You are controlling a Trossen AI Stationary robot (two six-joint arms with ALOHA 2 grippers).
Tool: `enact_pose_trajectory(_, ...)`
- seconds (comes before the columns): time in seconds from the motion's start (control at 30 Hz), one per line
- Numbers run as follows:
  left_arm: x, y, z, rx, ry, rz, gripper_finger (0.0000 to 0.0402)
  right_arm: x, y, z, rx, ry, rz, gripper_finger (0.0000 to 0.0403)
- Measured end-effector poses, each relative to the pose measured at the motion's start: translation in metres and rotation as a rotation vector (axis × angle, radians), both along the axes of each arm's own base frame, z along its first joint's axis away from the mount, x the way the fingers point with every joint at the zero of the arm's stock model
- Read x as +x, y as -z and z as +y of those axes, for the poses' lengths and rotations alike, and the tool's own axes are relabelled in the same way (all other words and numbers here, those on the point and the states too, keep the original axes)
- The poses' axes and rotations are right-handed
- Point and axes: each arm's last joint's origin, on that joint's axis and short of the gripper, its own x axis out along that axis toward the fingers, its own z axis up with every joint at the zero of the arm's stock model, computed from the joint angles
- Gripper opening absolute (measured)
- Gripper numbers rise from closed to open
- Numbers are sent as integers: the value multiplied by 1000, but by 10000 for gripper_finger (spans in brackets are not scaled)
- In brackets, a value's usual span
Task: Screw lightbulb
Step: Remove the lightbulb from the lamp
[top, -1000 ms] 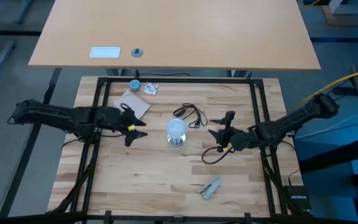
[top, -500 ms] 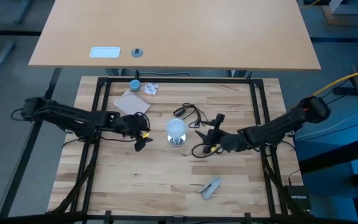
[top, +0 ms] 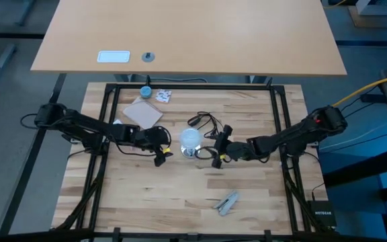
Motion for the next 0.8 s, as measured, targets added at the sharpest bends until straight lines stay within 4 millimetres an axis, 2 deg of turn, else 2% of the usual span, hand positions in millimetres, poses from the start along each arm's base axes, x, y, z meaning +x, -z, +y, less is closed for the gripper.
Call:
enact_pose_trajectory(0.33, 8, -1, -1, 35, 35, -66, 263, 14, 30, -30, 161, -4, 89, 225)
enact_pose_trajectory(0.57, 8, 0, -1, 35, 35, -64, 263, 19, 26, -57, 236, -146, 65, 225)
enact_pose_trajectory(0.8, 8, -1, 0, 41, 28, -64, 263, 22, 25, -62, 242, -262, 44, 225)
